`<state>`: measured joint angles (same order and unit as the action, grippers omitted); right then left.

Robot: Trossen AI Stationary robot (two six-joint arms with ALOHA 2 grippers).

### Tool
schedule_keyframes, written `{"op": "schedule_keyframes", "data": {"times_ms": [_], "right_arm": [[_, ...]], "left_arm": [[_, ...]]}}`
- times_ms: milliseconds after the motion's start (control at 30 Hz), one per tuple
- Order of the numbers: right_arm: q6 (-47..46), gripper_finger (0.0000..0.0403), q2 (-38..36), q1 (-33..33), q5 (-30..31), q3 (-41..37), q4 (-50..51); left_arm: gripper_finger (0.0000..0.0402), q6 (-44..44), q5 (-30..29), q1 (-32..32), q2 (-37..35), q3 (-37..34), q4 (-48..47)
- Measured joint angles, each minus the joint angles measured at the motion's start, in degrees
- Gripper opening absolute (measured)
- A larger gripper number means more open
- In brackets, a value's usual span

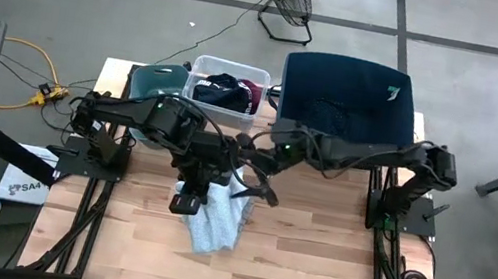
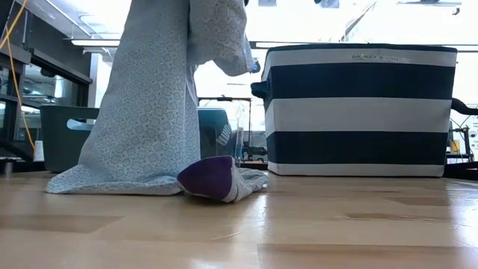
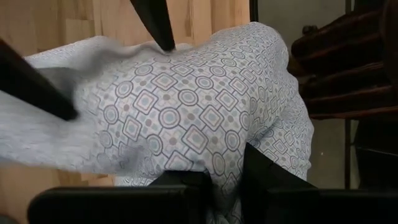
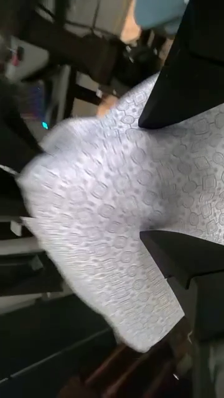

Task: Pick & Place Cloths
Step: Put the white polo shirt into the blue laundry organizer

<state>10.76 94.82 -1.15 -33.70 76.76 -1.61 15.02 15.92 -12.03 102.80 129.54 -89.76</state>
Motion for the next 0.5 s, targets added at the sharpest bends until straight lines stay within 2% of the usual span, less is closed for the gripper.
{"op": "schedule_keyframes", "data": {"times_ms": [267, 500], "right_arm": [[0.3, 0.0272, 3.4, 2.1, 1.7, 0.0, -2.0], [-0.2, 0.0272, 5.7, 3.9, 4.6, 0.0, -7.2]], "left_arm": [[0.0043, -1.8, -4.1, 0.0, 0.0, 0.0, 0.7], [0.0042, -5.0, -8.3, 0.0, 0.0, -0.1, 5.5]]}}
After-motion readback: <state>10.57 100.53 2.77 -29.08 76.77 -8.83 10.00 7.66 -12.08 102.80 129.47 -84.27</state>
